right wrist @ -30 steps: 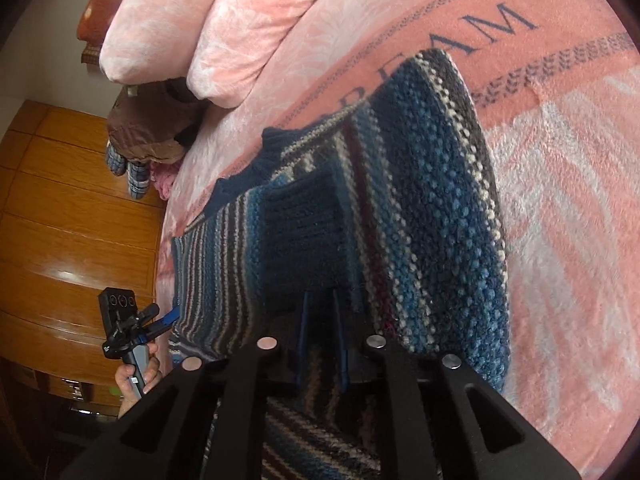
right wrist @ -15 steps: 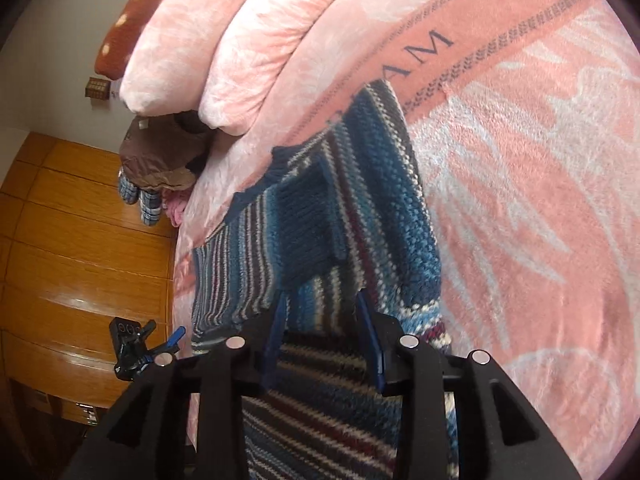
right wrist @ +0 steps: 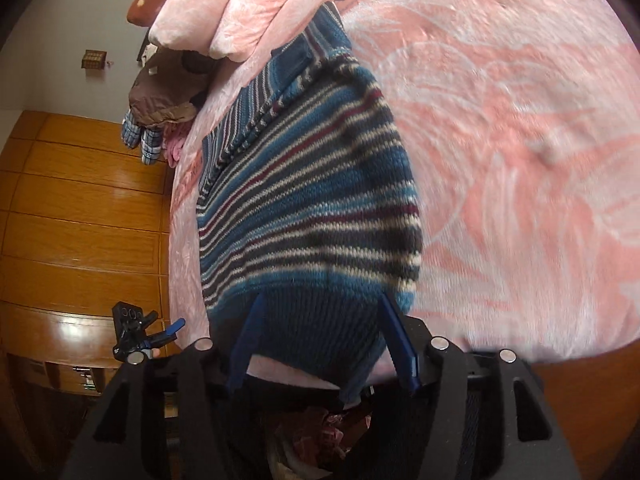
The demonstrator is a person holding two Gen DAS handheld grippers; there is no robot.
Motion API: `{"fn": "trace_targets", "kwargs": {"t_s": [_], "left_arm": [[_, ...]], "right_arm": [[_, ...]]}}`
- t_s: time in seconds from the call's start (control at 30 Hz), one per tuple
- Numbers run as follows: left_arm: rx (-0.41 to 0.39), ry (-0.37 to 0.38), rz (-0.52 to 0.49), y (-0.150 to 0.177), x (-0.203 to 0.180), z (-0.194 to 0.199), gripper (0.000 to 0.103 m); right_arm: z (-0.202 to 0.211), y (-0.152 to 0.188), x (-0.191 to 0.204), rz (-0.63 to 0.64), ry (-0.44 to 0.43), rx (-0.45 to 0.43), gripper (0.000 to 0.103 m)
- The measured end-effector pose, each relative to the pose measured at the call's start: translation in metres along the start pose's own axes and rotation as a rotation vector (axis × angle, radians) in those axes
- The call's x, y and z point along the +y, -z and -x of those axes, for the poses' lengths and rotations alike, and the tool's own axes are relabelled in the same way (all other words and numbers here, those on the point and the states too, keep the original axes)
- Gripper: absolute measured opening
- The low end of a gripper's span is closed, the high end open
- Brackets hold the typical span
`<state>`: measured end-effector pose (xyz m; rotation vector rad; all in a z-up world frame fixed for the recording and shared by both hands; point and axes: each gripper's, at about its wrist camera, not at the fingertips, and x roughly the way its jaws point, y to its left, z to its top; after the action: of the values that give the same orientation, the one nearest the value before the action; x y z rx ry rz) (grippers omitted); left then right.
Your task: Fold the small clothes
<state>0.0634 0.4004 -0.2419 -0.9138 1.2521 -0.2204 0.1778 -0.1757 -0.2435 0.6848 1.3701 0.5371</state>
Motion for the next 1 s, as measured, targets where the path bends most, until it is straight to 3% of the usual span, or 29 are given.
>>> {"fn": "trace_targets", "kwargs": {"t_s": [0.27,0.4,0.5,0.7,0.77,0.8,0.83,0.9,0.97,1.0], "left_arm": [[0.120,0.027,0.170,0.029,0.032,-0.043,0.095],[0.129,0.021,0.208,0.033,0.033,-0.056,0.096],[0.139,0.076,0.248,0.032,0.034,-0.062,0.096],[0.141,0.065,0.283,0.035,0.035,-0.071,0.094],[0.139,0.062,0.290,0.035,0.036,-0.073,0.086],[0.151,0.057,0.296,0.036,0.038,-0.075,0.068],[0.159,0.046,0.299,0.036,0.039,-0.077,0.060],[0.161,0.031,0.299,0.036,0.040,-0.078,0.053],[0.151,0.026,0.310,0.037,0.044,-0.076,0.039],[0.145,0.023,0.314,0.037,0.045,-0.075,0.019]], "right_arm": [[-0.020,0.040,-0.012,-0.102,0.034,0.067,0.060],[-0.032,0.049,-0.011,-0.115,0.055,0.085,0.059],[-0.041,0.053,-0.014,-0.133,0.060,0.096,0.055],[-0.059,0.058,-0.016,-0.164,0.075,0.103,0.050],[-0.060,0.059,-0.018,-0.169,0.067,0.093,0.047],[-0.061,0.059,-0.019,-0.171,0.064,0.090,0.043],[-0.062,0.059,-0.021,-0.176,0.061,0.088,0.039],[-0.062,0.059,-0.025,-0.188,0.055,0.082,0.033],[-0.061,0.060,-0.028,-0.189,0.054,0.075,0.026],[-0.060,0.061,-0.029,-0.185,0.052,0.067,0.018]]}}
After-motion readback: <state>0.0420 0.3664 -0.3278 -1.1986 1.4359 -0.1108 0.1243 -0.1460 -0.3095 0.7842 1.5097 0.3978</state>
